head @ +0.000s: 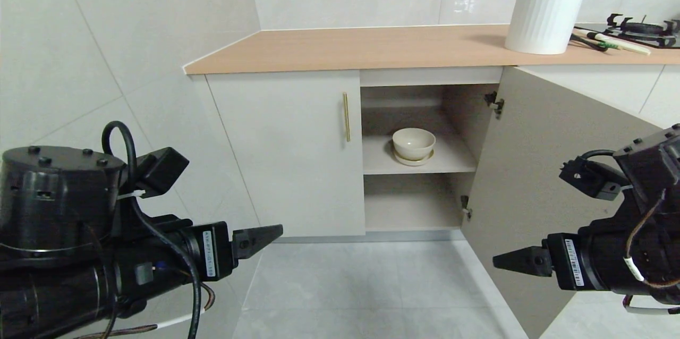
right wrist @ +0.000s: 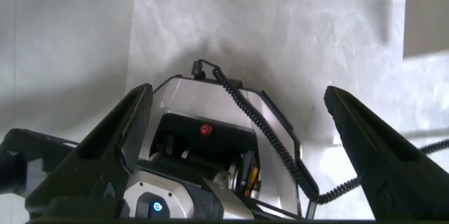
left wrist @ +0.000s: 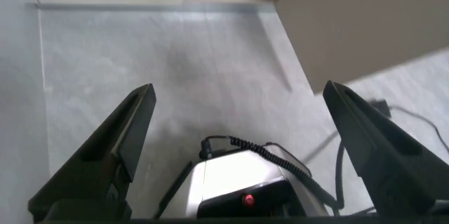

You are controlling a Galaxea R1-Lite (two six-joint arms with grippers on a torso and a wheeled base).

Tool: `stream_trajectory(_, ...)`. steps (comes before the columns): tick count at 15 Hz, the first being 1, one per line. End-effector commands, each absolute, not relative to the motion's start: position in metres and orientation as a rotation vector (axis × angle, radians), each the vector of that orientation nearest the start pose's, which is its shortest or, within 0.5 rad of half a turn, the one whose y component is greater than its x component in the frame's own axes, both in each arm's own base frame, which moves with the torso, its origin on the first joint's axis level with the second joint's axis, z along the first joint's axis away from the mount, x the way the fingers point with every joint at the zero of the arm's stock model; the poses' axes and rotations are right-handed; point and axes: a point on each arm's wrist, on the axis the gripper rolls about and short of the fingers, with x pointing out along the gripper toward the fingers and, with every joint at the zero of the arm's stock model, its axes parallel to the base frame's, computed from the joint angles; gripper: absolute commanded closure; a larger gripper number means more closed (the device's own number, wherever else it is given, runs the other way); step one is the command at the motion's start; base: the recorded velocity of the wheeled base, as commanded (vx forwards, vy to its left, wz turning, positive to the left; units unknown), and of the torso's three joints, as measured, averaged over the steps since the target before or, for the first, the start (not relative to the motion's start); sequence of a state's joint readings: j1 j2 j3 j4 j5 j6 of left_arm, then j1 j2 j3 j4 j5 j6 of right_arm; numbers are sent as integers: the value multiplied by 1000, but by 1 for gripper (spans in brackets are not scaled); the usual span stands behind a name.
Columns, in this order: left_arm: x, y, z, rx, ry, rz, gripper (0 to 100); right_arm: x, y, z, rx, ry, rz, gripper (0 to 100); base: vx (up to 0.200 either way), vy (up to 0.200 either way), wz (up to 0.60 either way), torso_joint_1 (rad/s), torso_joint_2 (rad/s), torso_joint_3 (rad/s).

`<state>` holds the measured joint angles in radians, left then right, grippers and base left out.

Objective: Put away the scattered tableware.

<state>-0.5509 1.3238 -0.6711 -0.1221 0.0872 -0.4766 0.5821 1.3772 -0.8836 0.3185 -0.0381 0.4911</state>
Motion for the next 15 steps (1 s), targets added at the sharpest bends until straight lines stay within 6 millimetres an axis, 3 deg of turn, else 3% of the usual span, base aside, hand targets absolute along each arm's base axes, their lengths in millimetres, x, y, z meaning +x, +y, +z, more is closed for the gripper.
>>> stream_trajectory(1, 172, -103, 192, -289, 605, -319, 0, 170, 111, 203, 203, 885, 307, 0, 0, 0, 0, 0, 0, 0)
stream_trajectory(9, 172, -103, 191, -284, 610, -319, 0, 170, 111, 203, 203, 885, 307, 0, 0, 0, 0, 0, 0, 0)
stream_trajectory(15, 173, -104, 190, -281, 613, -318, 0, 170, 111, 201, 199, 893, 305, 0, 0, -200, 0, 3, 1, 1)
